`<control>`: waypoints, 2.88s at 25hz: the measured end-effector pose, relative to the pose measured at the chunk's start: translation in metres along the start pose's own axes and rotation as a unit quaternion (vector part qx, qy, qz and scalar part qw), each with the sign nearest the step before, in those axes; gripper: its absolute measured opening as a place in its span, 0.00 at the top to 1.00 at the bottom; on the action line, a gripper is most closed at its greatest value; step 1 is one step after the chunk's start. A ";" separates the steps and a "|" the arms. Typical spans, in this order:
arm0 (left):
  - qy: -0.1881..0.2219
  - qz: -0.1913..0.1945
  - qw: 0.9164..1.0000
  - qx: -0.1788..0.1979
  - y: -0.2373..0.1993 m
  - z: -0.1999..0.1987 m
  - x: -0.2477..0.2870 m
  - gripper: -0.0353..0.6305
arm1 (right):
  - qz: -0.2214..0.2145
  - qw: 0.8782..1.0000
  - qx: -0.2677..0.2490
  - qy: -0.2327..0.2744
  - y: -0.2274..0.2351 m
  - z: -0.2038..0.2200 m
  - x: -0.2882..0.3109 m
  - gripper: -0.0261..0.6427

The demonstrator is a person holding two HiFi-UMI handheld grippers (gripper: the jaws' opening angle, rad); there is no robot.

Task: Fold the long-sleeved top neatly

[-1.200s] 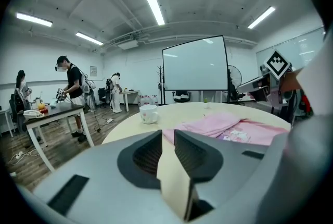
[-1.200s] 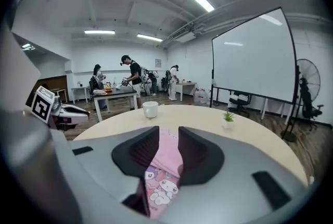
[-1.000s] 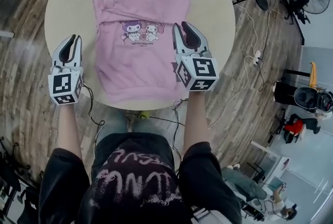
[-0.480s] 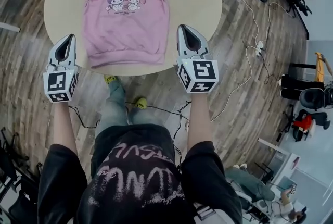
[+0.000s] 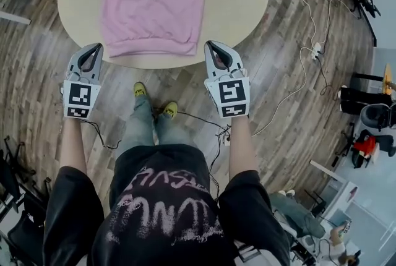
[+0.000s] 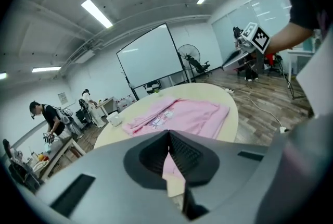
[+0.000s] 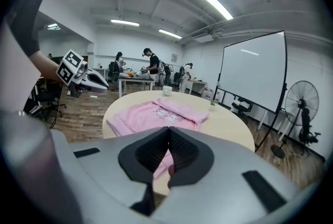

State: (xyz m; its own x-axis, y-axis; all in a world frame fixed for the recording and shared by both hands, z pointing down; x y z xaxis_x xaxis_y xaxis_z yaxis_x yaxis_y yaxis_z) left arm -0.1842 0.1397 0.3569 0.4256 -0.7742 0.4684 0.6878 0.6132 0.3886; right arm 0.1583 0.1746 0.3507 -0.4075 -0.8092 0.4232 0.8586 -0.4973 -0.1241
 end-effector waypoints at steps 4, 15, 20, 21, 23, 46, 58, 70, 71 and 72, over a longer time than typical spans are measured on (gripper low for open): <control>-0.035 0.034 0.998 0.049 0.012 0.015 0.009 0.93 | -0.026 0.999 -0.029 -0.028 -0.013 0.014 0.010 0.91; -0.102 0.121 0.980 0.119 0.029 0.050 0.035 0.74 | -0.131 0.975 -0.124 -0.131 -0.043 0.053 0.053 0.67; -0.124 0.163 0.967 0.152 0.043 0.062 0.053 0.71 | -0.152 0.961 -0.156 -0.171 -0.047 0.073 0.070 0.67; -0.128 0.171 0.965 0.155 0.044 0.065 0.058 0.71 | -0.157 0.959 -0.156 -0.176 -0.047 0.076 0.074 0.67; -0.134 0.183 0.960 0.161 0.047 0.068 0.065 0.70 | -0.163 0.957 -0.152 -0.184 -0.048 0.080 0.080 0.67; -0.166 0.252 0.933 0.197 0.048 0.081 0.097 0.72 | -0.231 0.927 -0.155 -0.253 -0.051 0.102 0.116 0.71; -0.182 0.260 0.924 0.212 0.053 0.079 0.101 0.88 | -0.228 0.926 -0.162 -0.255 -0.046 0.100 0.118 0.90; -0.189 0.285 0.920 0.190 0.062 0.084 0.083 0.90 | -0.239 0.924 -0.150 -0.259 -0.053 0.103 0.103 0.92; -0.189 0.287 0.920 0.189 0.065 0.085 0.080 0.90 | -0.241 0.923 -0.149 -0.260 -0.055 0.105 0.099 0.92; -0.188 0.289 0.920 0.187 0.067 0.085 0.077 0.90 | -0.242 0.923 -0.149 -0.260 -0.057 0.106 0.096 0.92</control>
State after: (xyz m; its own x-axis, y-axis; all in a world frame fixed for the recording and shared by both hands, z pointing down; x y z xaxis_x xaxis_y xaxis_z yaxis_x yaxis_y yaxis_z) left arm -0.1556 0.1346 0.4867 0.3749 -0.2352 0.8967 0.1294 0.9711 0.2006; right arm 0.1034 0.1586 0.4938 -0.4503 -0.2482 0.8577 0.4604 -0.8876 -0.0152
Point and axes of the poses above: the fingertips, and each gripper's own axes: x forward along the fingers, y to its right, z out of its underside, the point moved 7 cm from there along -x, backward along the fingers, and after that the axes turned 3 degrees about -z, right-handed, at the moved point
